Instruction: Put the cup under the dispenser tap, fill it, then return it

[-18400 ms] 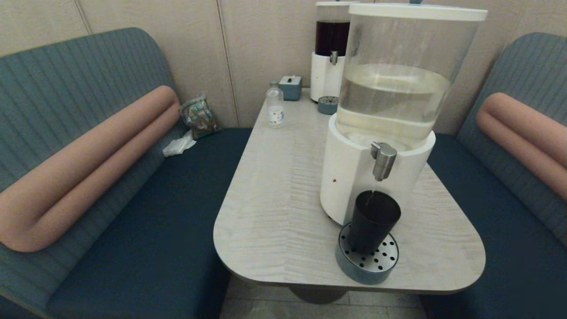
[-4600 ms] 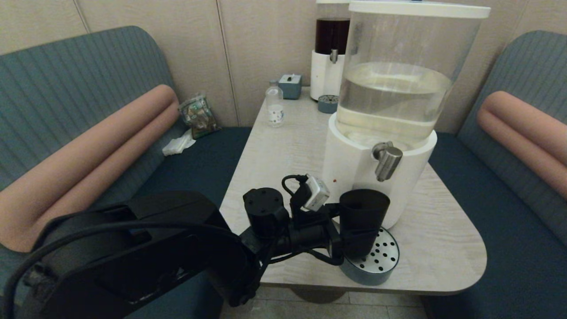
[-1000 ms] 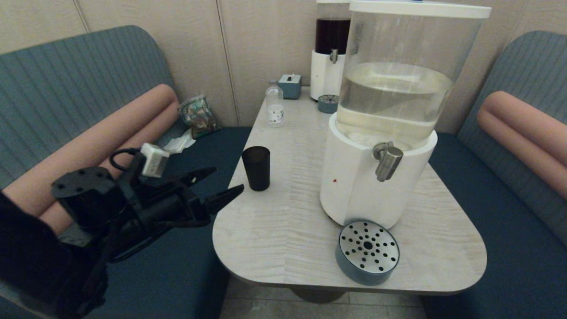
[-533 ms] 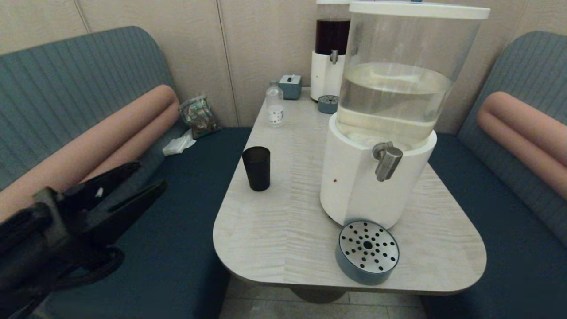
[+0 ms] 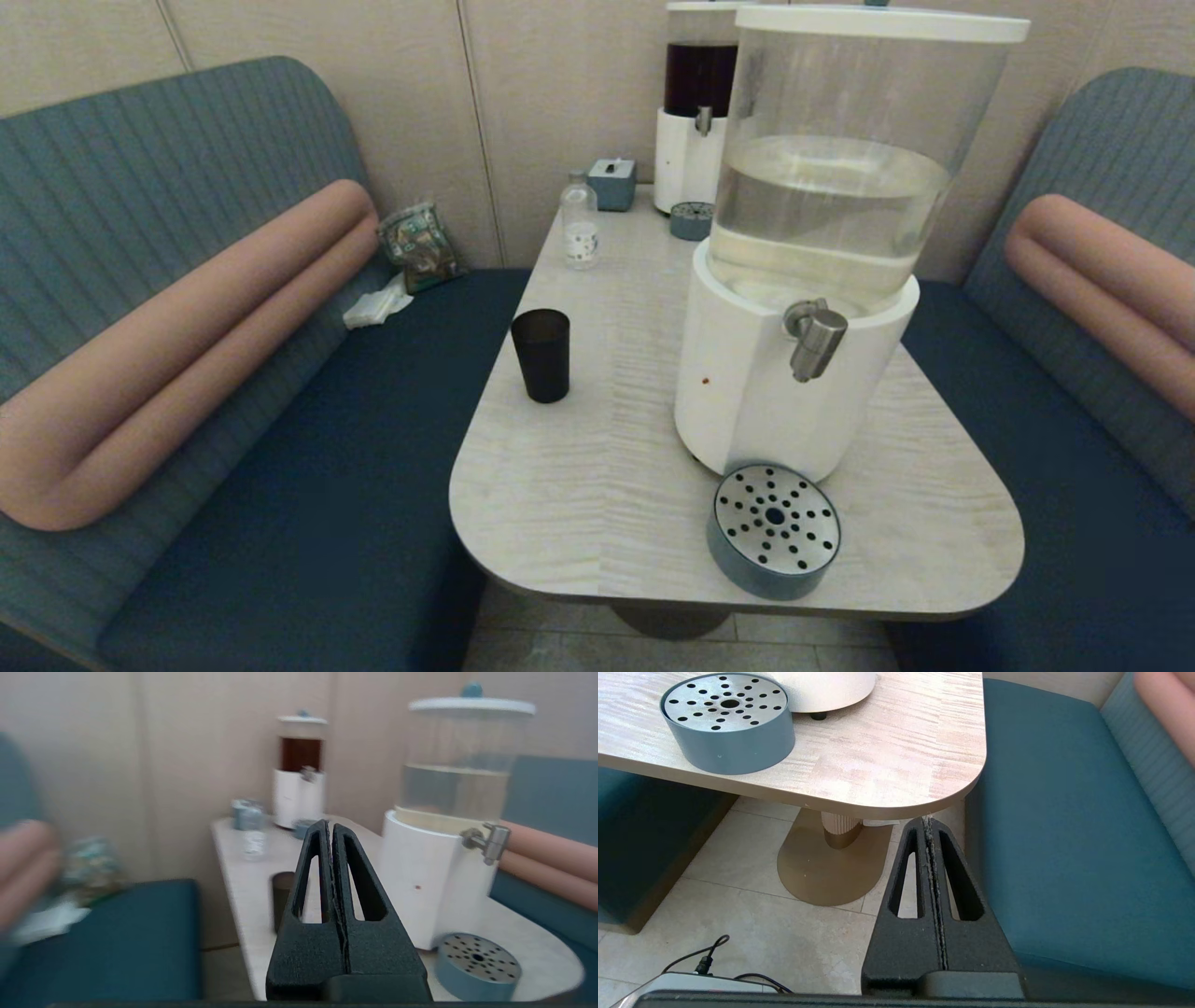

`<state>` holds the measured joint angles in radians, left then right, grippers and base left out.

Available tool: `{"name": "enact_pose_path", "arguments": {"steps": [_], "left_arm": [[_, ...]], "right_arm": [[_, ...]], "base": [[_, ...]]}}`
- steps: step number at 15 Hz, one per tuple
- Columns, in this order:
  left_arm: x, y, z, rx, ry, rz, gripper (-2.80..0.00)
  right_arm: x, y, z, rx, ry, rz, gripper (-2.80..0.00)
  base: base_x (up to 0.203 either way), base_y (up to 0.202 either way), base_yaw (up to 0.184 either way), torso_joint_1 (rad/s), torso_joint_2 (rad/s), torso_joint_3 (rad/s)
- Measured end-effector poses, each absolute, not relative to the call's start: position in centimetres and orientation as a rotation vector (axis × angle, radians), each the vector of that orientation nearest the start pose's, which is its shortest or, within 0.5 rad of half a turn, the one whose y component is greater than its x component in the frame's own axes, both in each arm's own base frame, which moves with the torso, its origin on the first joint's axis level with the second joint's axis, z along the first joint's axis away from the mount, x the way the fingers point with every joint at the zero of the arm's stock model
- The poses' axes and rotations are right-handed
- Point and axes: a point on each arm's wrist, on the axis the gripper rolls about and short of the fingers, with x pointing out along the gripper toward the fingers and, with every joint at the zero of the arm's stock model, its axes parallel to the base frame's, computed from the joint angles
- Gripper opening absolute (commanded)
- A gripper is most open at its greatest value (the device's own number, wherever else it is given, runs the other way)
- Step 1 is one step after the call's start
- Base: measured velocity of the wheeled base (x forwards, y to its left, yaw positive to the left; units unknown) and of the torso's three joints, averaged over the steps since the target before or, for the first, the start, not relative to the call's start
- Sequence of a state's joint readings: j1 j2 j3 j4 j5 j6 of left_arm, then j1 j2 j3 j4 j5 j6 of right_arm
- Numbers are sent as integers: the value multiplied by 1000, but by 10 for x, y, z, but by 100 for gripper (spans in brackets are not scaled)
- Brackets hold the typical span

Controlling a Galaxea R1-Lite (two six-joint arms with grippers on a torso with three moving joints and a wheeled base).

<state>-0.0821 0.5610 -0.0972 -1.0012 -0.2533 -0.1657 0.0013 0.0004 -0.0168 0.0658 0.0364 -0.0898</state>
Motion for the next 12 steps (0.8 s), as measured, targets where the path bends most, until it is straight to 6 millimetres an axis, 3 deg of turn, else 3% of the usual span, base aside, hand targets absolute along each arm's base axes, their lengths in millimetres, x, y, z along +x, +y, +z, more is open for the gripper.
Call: {"name": "enact_pose_path", "arguments": {"steps": [5, 8, 12], "left_arm": [[-31, -5, 166, -97, -459, -298, -280], [-28, -3, 120, -89, -309, -135, -280], [-24, 2, 87, -47, -93, 68, -280]], "right_arm": [[-24, 1, 73, -89, 47, 40, -280], [-24, 1, 73, -89, 47, 40, -280], [-24, 1, 73, -89, 47, 40, -280]], "base": [[0, 0, 0, 0, 0, 0], [0, 0, 0, 0, 0, 0], [0, 0, 0, 0, 0, 0]]}}
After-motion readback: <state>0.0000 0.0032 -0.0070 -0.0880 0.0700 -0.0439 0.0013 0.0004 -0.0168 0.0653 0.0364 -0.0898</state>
